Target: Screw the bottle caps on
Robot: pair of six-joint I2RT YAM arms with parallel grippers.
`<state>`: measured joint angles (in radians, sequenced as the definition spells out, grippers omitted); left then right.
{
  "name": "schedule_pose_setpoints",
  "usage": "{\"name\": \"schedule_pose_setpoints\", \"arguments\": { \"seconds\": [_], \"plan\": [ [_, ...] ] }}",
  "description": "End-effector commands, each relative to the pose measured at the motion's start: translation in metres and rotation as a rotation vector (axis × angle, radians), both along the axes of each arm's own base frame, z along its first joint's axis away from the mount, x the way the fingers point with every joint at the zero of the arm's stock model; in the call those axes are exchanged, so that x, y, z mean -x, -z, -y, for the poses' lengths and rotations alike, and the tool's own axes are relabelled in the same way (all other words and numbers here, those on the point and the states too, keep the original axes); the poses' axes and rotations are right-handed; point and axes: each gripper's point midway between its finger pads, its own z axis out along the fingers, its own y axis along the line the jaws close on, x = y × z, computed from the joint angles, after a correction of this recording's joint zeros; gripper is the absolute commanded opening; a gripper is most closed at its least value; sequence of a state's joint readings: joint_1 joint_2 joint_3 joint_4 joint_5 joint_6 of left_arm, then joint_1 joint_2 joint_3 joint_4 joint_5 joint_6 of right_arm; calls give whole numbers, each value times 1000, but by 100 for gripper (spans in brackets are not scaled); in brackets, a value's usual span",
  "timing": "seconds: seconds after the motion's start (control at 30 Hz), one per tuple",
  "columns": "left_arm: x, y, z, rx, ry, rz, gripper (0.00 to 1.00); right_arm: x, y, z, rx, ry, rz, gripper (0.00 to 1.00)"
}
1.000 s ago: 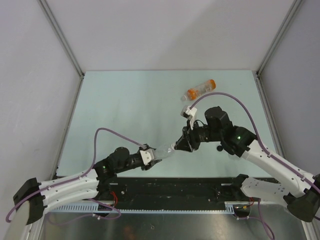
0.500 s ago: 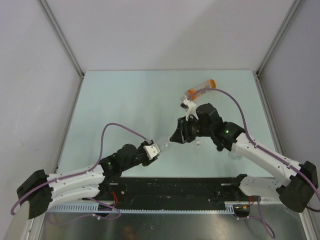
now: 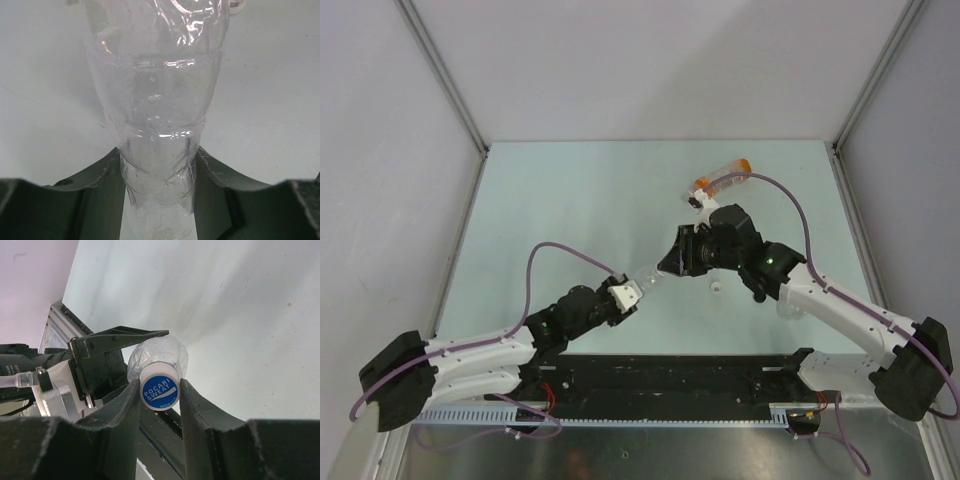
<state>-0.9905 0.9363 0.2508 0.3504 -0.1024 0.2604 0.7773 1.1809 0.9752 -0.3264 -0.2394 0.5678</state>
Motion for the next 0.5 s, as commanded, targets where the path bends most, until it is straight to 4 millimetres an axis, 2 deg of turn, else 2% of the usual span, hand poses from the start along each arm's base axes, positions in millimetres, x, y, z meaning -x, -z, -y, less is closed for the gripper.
{"name": "schedule_pose_setpoints", "arguments": {
  "seconds": [0.0,0.47],
  "plan": [
    [4,-161,55,434,179,306,0,5,25,-1,66,-13,-60,36],
    [-2,-146,51,413,134,279,0,8,2,-3,43,-73,19,59]
  ]
}}
